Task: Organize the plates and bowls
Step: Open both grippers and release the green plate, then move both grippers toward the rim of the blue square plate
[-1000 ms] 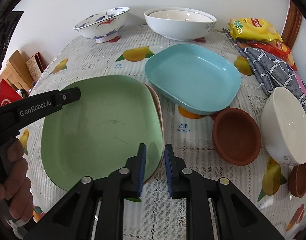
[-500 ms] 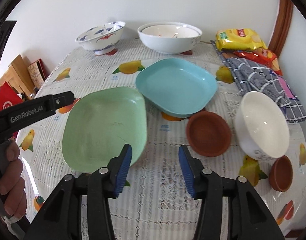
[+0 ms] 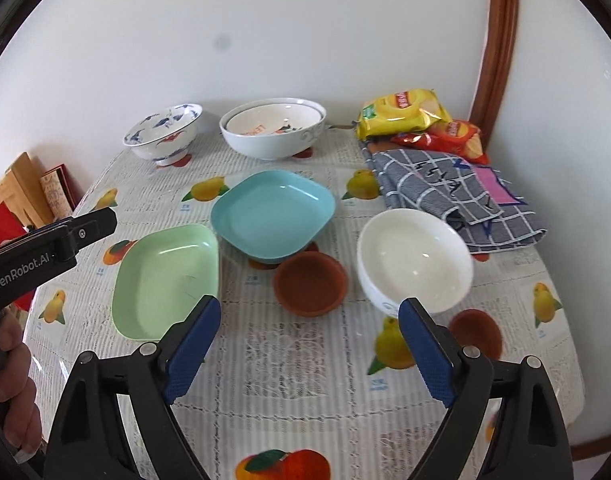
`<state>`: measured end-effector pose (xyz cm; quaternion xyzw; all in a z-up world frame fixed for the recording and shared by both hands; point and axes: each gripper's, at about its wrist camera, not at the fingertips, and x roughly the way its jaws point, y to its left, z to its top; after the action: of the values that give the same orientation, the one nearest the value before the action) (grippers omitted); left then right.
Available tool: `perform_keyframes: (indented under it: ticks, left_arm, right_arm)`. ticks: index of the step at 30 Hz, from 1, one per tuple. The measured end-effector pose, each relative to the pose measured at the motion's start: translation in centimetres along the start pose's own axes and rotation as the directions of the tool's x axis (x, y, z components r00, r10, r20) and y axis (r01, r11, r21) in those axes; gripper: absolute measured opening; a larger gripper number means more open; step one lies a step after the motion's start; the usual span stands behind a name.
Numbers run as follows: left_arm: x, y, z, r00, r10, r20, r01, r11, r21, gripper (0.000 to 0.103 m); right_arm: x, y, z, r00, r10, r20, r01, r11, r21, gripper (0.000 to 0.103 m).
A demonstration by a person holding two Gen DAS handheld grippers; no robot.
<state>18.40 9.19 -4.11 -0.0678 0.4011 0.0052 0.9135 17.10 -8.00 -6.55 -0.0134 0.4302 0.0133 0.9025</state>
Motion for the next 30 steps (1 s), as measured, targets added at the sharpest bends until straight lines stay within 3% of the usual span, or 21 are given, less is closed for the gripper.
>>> perform_keyframes:
  ticks: [3, 5, 11, 14, 21, 30]
  left_arm:
    - [-0.6, -0.9, -0.2, 1.0, 0.0, 0.004, 0.0, 1.0, 0.003, 0.056]
    - [-1.0, -1.3, -0.2, 1.0, -0.001, 0.011, 0.001, 1.0, 0.01, 0.056]
    - [-1.7, -2.2, -0.1, 0.999, -0.002, 0.042, 0.001, 1.0, 0.021, 0.056]
    - [-1.7, -2.4, 0.0, 0.999, -0.015, 0.042, 0.015, 1.0, 0.012, 0.056]
    - [-1.1, -3.0, 0.9, 0.999, -0.027, 0.024, 0.026, 0.999, 0.033, 0.056]
    - [0.6, -3.1, 2.0, 0.999, -0.047, -0.002, 0.047, 0.998, 0.028, 0.056]
  right_arm:
    - [-0.4, -0.7, -0.1, 0.998, -0.055, -0.008, 0.055, 0.998, -0.001, 0.09]
    - [-0.8, -1.1, -0.3, 0.999, -0.05, 0.002, 0.05, 0.999, -0.013, 0.09]
    - [-2.2, -2.4, -0.9, 0.992, 0.101, 0.081, -0.104, 0.994, 0.039, 0.09]
    - [-2.4, -3.0, -0.6, 0.989, 0.121, 0.089, -0.13, 0.986, 0.101, 0.09]
    - [-2.3, -3.1, 0.6, 0.994, 0.049, 0.099, -0.054, 0.997, 0.047, 0.09]
    - [-0.7, -3.4, 2.6, 0.996, 0.048, 0.077, -0.05, 0.998, 0.023, 0.09]
